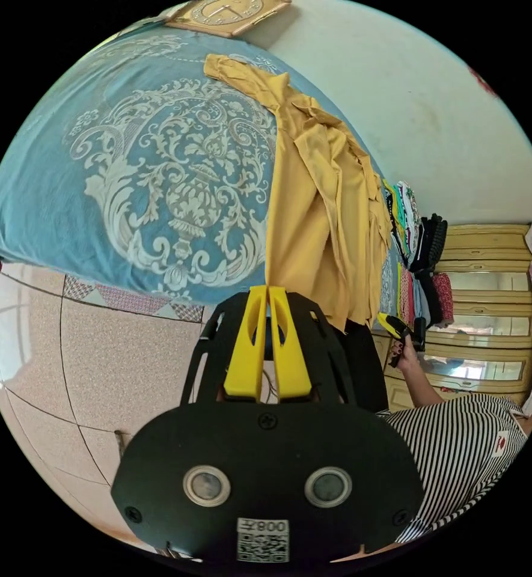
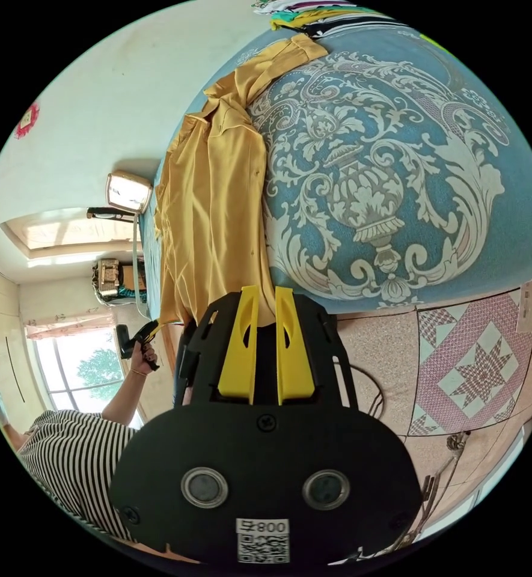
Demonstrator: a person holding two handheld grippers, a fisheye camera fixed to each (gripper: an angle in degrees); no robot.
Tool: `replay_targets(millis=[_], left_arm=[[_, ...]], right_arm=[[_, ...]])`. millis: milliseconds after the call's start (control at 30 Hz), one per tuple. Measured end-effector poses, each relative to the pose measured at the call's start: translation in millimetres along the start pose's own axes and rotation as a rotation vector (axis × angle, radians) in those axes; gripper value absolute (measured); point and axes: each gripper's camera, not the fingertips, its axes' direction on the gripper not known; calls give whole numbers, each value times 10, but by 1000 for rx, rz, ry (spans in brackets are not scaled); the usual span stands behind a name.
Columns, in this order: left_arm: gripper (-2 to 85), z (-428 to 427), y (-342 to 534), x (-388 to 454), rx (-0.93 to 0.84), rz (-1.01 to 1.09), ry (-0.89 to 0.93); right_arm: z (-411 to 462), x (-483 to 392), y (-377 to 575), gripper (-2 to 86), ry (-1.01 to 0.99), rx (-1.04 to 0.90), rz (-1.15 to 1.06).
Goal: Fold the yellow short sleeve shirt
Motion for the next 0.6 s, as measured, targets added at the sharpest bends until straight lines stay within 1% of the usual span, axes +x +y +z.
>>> replay_targets(millis=[100, 200, 300, 400, 433, 600], left_arm=[[13, -40, 92, -56, -7, -45, -14], [29, -167, 39, -10, 63, -67, -6], [48, -347, -137, 191, 158, -39, -48], [63, -469, -513, 574, 238, 64, -59], [66, -466, -736, 763, 251, 129, -49], [78, -163, -1944, 1486, 193, 327, -88]], right_arm=[[44, -95, -62, 57, -8, -9, -2], [49, -237, -154, 57, 2, -7, -2], [-47, -445, -294, 59, 26, 42, -16], [-149, -829, -572, 64, 100, 101, -89], [-160, -1034, -745, 66, 117, 128, -139], [109, -2074, -1821, 75, 193, 157, -376]])
